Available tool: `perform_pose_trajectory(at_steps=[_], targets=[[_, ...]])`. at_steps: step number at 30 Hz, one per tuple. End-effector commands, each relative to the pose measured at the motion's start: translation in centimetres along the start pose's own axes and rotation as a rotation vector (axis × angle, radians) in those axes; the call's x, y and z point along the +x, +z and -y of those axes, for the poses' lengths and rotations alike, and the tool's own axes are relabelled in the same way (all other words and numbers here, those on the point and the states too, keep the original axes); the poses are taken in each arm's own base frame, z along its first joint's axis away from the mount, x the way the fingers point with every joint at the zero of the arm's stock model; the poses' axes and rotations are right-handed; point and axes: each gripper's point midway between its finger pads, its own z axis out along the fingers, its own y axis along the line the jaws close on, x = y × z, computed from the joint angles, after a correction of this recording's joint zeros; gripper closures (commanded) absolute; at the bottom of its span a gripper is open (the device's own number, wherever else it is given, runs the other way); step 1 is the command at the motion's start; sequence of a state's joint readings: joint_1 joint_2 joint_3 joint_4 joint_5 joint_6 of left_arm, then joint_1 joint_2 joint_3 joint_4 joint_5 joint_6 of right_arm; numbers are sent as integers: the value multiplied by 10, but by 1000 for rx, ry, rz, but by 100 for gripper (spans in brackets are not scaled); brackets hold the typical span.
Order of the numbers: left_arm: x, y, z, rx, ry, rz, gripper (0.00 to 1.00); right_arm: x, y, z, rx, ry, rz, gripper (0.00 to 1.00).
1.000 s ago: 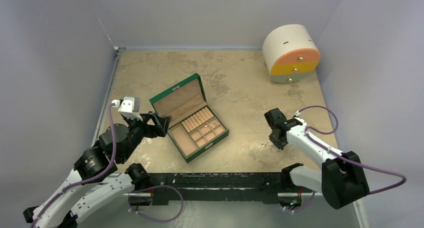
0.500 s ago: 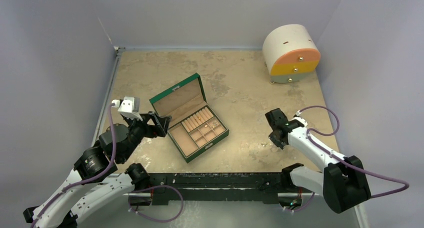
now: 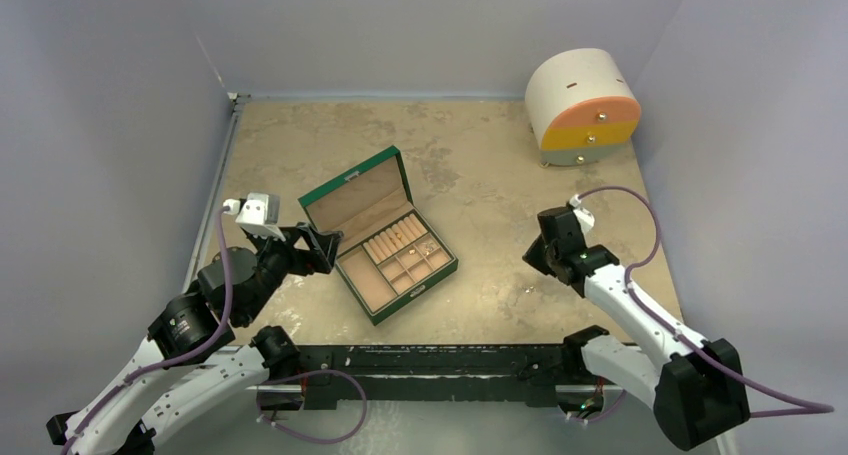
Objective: Organize the mixed jewelry
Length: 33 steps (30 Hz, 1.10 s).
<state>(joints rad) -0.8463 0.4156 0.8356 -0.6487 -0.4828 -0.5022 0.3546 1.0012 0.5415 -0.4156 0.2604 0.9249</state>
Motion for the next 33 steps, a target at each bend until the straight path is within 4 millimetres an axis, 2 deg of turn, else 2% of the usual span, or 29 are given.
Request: perform_pose_trajectory(at_steps=[1,3,10,17,25,33], targets=[[-8,2,2,3,-1,32,14,-19,-20,-69,-305,-118,71,100],[-8,2,2,3,-1,30,14,-18,-28,-88,-344,-170,84,100],[-7,3,1,-5,2,26,14,12,-54,-162,-479,-427,96,100],[-7,4,1,-6,3,26,14,39,-72,-217,-569,-655,123,100],[-7,4,1,-8,3,26,14,80,-77,-253,-606,-856,120,100],[-7,3,1,-10,3,27,14,119,-61,-259,-531,-1039,109,100]])
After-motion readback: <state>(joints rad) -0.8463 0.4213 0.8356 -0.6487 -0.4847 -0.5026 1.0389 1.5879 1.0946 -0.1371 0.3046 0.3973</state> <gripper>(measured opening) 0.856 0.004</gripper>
